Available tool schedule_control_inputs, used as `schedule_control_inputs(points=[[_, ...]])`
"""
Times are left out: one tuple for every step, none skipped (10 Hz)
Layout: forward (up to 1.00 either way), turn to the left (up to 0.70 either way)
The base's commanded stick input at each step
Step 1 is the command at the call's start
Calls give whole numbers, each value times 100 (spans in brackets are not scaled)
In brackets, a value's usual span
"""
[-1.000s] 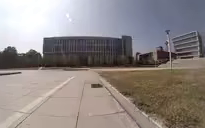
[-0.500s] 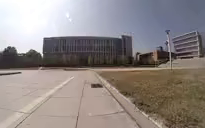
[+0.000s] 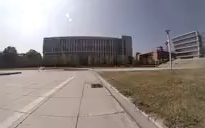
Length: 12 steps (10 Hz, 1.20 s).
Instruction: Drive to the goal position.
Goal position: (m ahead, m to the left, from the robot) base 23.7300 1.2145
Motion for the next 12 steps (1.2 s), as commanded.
schedule_control_inputs(points=[[4,0],[4,0],[4,0],[4,0],[4,0],[4,0],[4,0],[4,0],[4,0],[4,0],[4,0],[4,0]])
